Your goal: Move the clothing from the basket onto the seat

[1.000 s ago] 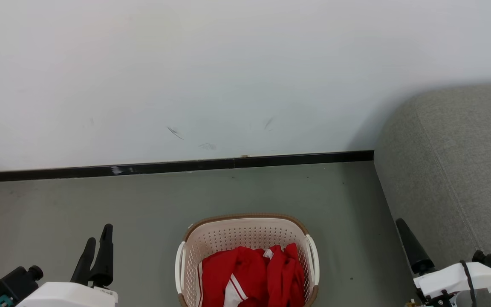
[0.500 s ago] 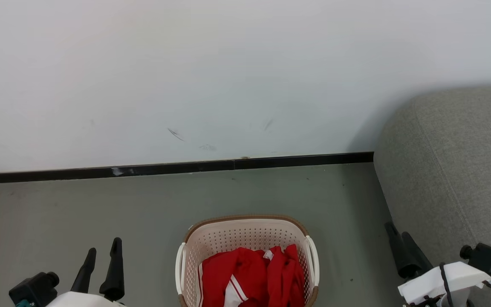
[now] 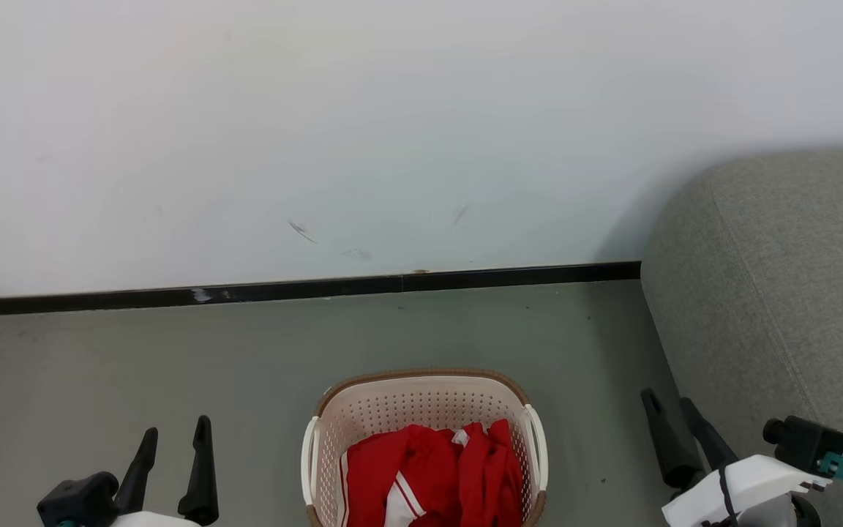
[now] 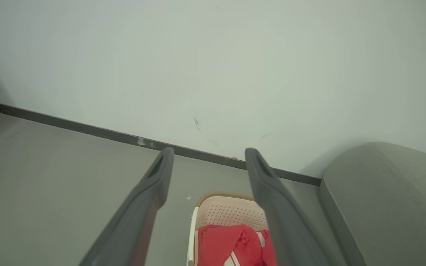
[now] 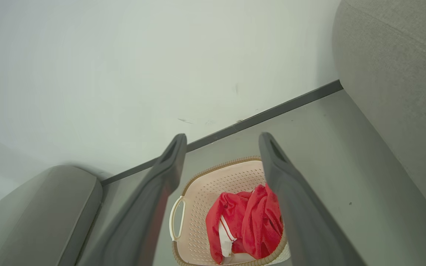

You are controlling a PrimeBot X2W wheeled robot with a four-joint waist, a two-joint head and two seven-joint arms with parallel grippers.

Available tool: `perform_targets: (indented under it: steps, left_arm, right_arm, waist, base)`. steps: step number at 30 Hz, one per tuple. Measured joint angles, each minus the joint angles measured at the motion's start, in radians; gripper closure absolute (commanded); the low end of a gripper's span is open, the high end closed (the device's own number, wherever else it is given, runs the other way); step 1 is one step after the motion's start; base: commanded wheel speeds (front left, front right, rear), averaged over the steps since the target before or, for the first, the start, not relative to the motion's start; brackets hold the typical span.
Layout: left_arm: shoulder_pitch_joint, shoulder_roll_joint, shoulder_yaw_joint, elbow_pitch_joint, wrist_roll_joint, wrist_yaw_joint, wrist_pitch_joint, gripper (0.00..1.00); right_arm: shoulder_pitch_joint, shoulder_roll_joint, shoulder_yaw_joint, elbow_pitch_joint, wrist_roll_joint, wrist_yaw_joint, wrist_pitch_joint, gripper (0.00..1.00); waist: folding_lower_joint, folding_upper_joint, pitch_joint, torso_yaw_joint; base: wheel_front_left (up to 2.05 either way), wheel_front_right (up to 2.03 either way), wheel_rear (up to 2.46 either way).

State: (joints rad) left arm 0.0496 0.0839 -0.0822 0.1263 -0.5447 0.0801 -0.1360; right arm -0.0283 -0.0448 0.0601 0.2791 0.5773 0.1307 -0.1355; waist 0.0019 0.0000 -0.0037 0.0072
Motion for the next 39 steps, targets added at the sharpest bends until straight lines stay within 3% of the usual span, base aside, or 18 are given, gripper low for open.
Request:
perform_targets:
  steps: [31, 39]
  left_arm:
    - [0.024, 0.019, -0.066, -0.024, 0.410, 0.076, -0.106, 0.00]
    - [0.025, 0.020, -0.059, -0.016, 0.417, 0.077, -0.107, 0.00]
  right_arm:
    - [0.004, 0.001, 0.048, 0.017, -0.470, 0.000, -0.104, 0.00]
    - [0.007, 0.001, 0.034, 0.017, -0.494, 0.000, -0.106, 0.00]
  waist:
    - [-0.0013, 0.0000, -0.017, 0.004]
    - [-0.0014, 0.0000, -0.028, 0.005]
  base:
    - [0.00, 0.00, 0.00]
    - [0.00, 0.00, 0.00]
